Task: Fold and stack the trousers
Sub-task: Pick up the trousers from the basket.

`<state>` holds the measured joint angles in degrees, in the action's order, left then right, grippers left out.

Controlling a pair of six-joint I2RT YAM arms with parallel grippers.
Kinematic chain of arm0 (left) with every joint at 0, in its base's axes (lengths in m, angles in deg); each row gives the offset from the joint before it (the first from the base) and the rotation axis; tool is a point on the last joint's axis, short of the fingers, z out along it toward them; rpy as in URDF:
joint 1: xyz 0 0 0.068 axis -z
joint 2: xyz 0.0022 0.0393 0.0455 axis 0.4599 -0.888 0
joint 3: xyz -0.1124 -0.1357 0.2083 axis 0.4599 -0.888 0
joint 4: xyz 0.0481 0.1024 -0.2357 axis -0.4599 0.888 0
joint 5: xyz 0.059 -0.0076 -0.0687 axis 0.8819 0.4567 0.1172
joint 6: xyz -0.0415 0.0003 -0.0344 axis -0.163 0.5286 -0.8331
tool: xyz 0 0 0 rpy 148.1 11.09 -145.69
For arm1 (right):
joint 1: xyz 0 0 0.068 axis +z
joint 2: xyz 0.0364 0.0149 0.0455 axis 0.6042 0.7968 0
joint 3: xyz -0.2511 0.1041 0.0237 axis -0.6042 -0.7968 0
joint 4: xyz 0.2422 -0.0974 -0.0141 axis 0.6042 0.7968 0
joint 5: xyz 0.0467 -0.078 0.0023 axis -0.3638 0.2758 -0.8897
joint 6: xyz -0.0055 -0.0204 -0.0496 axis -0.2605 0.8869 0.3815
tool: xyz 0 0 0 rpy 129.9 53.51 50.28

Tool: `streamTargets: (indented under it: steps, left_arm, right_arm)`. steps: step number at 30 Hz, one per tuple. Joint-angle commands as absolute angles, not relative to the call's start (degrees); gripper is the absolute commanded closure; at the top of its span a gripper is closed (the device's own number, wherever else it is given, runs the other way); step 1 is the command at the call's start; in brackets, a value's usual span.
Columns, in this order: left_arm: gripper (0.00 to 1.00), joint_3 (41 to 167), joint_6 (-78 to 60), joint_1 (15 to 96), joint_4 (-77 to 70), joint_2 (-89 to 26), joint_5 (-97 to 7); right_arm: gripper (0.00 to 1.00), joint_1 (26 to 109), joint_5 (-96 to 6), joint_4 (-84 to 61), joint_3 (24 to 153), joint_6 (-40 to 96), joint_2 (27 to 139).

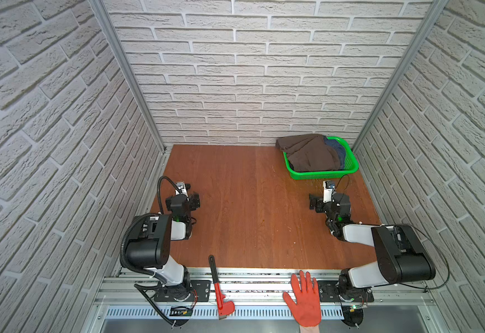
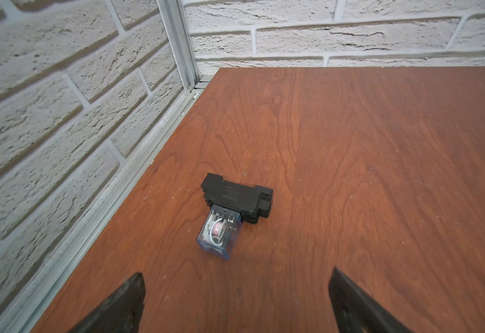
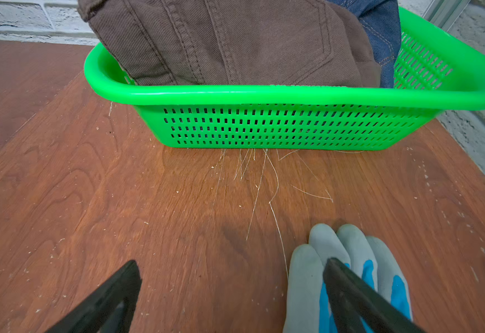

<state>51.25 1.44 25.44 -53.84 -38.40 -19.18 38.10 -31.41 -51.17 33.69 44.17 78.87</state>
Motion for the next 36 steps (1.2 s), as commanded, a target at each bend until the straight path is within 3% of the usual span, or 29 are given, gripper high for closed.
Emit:
streamTargets:
  steps: [1,36]
  left_arm:
    - [0.02,51.9,1.08,25.16,-55.26,-38.11,-19.36]
    - [0.02,51.99,0.47,24.23,-54.97,-38.08,-21.02]
  right_arm:
    - [0.0,38.49,-30.86,-53.7,33.58,43.62,77.96]
    - [0.01,38.49,-30.95,-53.55,33.73,43.5,77.95]
